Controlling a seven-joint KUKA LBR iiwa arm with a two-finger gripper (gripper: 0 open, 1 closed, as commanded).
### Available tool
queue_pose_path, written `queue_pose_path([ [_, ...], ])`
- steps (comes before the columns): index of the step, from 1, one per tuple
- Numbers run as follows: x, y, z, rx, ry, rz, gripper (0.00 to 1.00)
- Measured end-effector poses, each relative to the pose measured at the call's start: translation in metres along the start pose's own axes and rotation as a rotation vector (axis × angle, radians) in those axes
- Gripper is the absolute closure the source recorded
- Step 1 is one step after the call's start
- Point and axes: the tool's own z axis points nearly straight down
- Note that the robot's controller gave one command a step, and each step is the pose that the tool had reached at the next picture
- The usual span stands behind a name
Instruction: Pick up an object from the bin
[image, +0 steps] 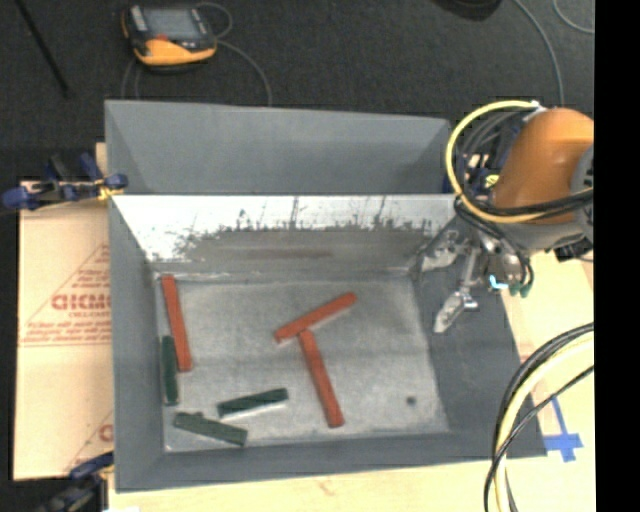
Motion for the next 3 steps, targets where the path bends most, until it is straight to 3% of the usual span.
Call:
queue_pose_path([
  [1, -0.002, 0.0, -0.005, 0.002, -0.008, -0.004, 0.0],
  [2, -0.013, 0.068, 0.055, 0.002, -0.01, -0.123, 0.0],
  [3, -0.014, 0.08, 0.064, 0.001, -0.012, -0.152, 0.0],
])
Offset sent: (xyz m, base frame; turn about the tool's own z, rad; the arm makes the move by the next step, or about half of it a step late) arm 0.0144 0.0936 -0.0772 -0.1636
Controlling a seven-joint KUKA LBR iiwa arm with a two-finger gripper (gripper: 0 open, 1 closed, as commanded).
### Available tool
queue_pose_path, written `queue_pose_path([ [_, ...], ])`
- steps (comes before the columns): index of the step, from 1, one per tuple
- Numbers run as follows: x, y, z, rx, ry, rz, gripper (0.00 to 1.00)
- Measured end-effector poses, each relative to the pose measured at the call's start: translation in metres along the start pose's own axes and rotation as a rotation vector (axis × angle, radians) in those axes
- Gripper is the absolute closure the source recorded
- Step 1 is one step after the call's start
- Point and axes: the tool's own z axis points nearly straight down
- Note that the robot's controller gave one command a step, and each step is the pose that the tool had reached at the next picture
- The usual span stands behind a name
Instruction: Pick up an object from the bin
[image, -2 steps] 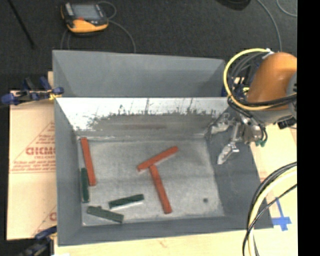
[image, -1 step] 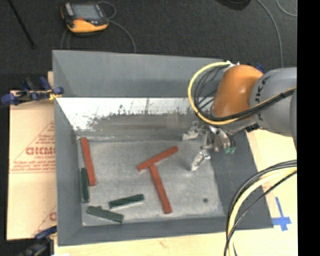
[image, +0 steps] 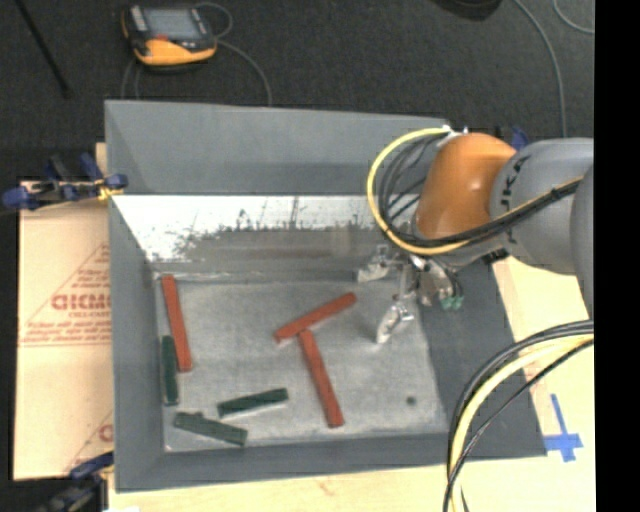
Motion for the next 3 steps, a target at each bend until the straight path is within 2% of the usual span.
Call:
queue_pose_path([
  [1, -0.019, 0.064, -0.018, -0.001, 0.003, -0.098, 0.0],
  [2, -0.021, 0.077, 0.006, -0.004, -0.002, -0.055, 0.0],
  [3, -0.02, 0.076, 0.002, -0.002, 0.007, -0.06, 1.0],
])
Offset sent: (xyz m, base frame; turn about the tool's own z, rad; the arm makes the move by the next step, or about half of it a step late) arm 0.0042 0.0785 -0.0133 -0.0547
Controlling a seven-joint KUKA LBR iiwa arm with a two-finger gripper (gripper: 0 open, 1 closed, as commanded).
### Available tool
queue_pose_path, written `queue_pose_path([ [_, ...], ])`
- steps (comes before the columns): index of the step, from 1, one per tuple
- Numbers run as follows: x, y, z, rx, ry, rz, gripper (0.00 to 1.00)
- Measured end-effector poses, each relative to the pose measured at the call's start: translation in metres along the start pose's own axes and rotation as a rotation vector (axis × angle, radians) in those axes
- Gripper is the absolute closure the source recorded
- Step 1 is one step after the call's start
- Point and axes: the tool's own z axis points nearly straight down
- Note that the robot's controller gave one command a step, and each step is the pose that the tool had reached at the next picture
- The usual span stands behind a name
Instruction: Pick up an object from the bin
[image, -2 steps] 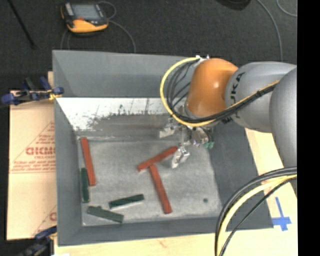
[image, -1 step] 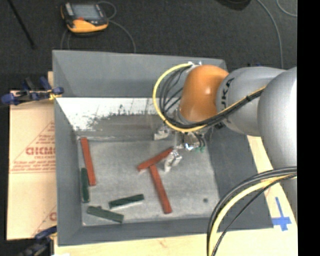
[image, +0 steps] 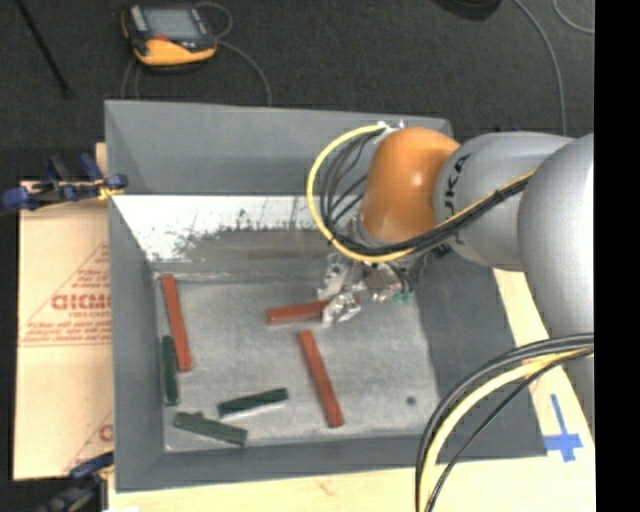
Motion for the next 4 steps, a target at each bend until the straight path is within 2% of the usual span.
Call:
queue_pose_path([
  [3, 0.002, 0.0, -0.008, 0.001, 0.0, 0.0, 1.0],
  [4, 0.003, 0.0, -0.028, 0.0, 0.004, 0.0, 1.0],
])
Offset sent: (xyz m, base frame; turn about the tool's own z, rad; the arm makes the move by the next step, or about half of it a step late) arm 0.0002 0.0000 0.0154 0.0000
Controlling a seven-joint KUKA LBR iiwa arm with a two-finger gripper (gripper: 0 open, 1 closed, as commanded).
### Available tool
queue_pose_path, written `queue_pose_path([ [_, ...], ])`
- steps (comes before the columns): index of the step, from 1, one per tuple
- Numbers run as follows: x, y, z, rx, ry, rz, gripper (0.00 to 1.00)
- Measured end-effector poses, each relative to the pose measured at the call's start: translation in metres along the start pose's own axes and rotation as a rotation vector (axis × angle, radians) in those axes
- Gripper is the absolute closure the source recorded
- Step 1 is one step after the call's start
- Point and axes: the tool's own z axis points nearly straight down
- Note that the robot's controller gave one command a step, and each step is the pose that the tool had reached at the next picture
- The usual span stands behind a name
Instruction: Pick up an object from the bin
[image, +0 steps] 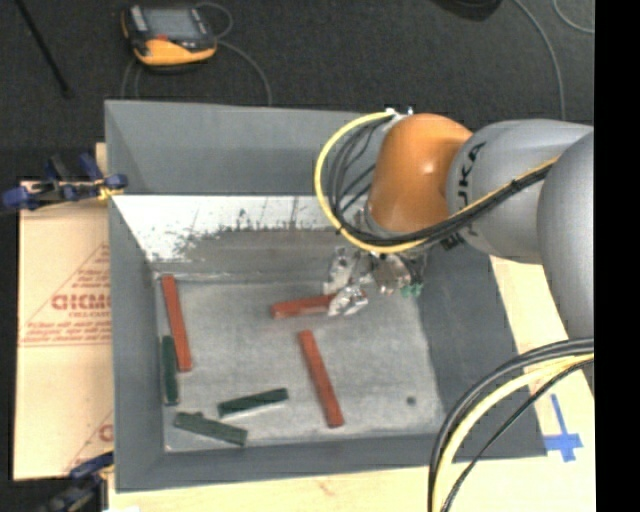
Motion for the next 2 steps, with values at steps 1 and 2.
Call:
queue_pose_path([
  [1, -0.002, -0.001, -0.017, 0.002, -0.008, 0.0, 1.0],
  [2, -0.002, -0.001, -0.028, 0.002, -0.008, 0.0, 1.0],
])
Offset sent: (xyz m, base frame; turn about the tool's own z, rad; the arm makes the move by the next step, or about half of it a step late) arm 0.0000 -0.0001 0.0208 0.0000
